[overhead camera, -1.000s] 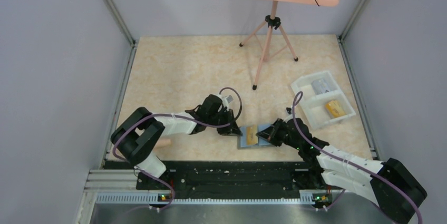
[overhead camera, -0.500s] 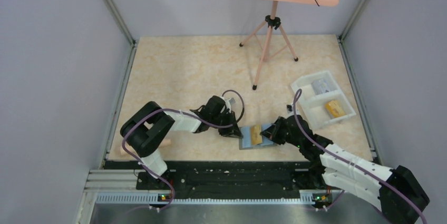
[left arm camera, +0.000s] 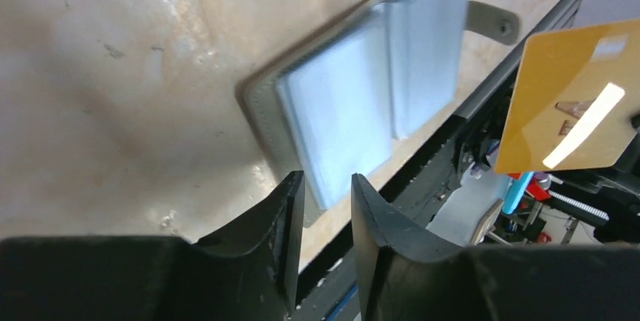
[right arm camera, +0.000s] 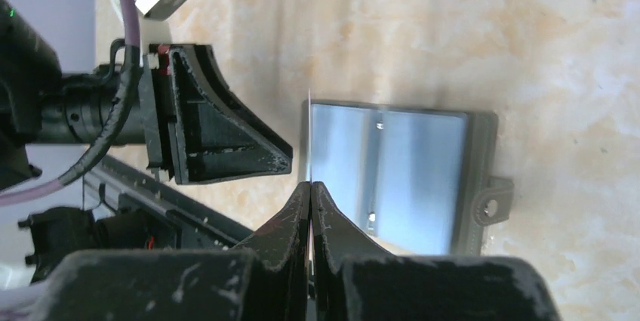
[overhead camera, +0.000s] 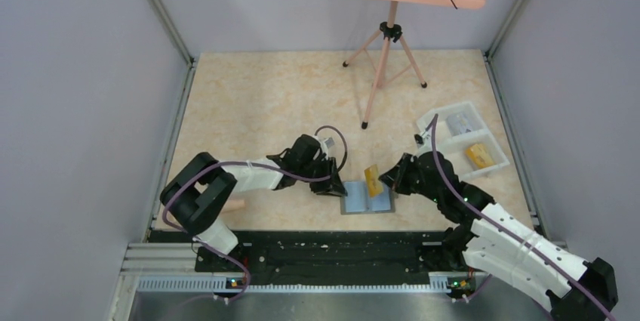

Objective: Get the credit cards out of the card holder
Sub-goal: Remove the credit card from the card holder, then place the credit card in the storage box.

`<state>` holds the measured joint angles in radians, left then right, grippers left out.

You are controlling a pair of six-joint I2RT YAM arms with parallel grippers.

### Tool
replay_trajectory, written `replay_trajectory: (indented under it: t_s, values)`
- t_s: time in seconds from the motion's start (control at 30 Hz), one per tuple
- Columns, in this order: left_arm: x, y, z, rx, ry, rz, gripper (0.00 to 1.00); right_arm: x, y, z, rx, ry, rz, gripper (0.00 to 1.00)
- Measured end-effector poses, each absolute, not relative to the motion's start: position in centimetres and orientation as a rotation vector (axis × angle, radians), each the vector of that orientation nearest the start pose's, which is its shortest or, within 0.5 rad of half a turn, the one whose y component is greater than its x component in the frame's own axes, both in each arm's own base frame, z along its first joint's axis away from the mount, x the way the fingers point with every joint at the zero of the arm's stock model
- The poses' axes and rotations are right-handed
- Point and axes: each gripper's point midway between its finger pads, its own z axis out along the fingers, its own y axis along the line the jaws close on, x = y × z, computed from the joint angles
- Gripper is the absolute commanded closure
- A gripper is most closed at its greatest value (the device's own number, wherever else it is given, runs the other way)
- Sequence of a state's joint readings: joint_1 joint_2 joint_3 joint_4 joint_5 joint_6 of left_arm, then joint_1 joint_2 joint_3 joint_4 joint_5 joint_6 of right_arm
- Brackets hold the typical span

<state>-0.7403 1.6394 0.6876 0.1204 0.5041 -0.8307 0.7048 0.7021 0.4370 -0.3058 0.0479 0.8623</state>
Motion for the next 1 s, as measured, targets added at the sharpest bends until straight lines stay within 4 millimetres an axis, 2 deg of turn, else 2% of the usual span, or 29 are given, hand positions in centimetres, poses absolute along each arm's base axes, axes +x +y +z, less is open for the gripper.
replay_trajectory:
  t_s: [0.13, 0.3, 0.43, 0.5, 0.63, 0.83, 1.0]
  values:
    - [18.6, -32.1, 6.7, 0.189, 2.650, -1.248, 0.47, 18.6, 20.2, 14.4, 0.074, 2.224, 0.903, 1.00]
    - [19.5, -32.3, 13.3, 0.265, 2.473, -1.314, 0.38, 16.9, 21.8, 15.8, -0.121, 2.222, 1.022, 1.00]
    - [19.5, -31.7, 17.2, 0.319, 2.348, -1.344, 0.35, 15.6, 22.8, 16.4, -0.232, 2.218, 1.104, 1.00]
    - [19.3, -31.5, 17.9, 0.339, 2.325, -1.349, 0.36, 15.1, 23.2, 16.8, -0.274, 2.208, 1.151, 1.00]
    - [18.3, -31.4, 18.2, 0.405, 2.319, -1.385, 0.40, 14.3, 24.4, 18.2, -0.344, 2.154, 1.260, 1.00]
    - [16.8, -31.7, 18.9, 0.486, 2.313, -1.474, 0.52, 13.6, 25.4, 20.1, -0.399, 2.080, 1.370, 1.00]
    - [15.8, -31.6, 20.2, 0.525, 2.276, -1.535, 0.80, 13.3, 25.7, 20.4, -0.418, 2.058, 1.404, 1.00]
